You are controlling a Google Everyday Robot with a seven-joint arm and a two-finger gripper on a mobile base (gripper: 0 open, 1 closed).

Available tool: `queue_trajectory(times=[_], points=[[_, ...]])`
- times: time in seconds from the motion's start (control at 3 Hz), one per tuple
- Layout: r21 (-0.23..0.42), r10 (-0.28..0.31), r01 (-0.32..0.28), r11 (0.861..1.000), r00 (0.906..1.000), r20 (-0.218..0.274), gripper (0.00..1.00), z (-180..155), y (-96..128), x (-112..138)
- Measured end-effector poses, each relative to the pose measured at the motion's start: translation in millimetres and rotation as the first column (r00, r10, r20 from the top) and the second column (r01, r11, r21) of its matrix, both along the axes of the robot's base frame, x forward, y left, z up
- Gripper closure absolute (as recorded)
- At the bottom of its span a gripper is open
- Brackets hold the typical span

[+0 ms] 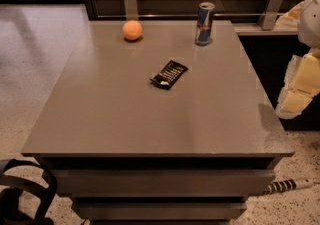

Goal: Pick orange

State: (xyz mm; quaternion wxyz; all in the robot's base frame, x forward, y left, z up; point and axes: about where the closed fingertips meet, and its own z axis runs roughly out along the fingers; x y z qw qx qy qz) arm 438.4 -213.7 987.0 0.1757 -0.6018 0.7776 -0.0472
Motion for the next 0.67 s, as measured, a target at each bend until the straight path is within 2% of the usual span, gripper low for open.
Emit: queue_trajectory(times=[0.33, 0.67], points=[[0.000, 0.000, 0.000, 1.000, 1.0000, 0.000, 0.00, 0, 0, 0], [0.011, 0.006, -0.006, 1.000, 0.9996, 0.029, 0.00, 3, 18, 16]])
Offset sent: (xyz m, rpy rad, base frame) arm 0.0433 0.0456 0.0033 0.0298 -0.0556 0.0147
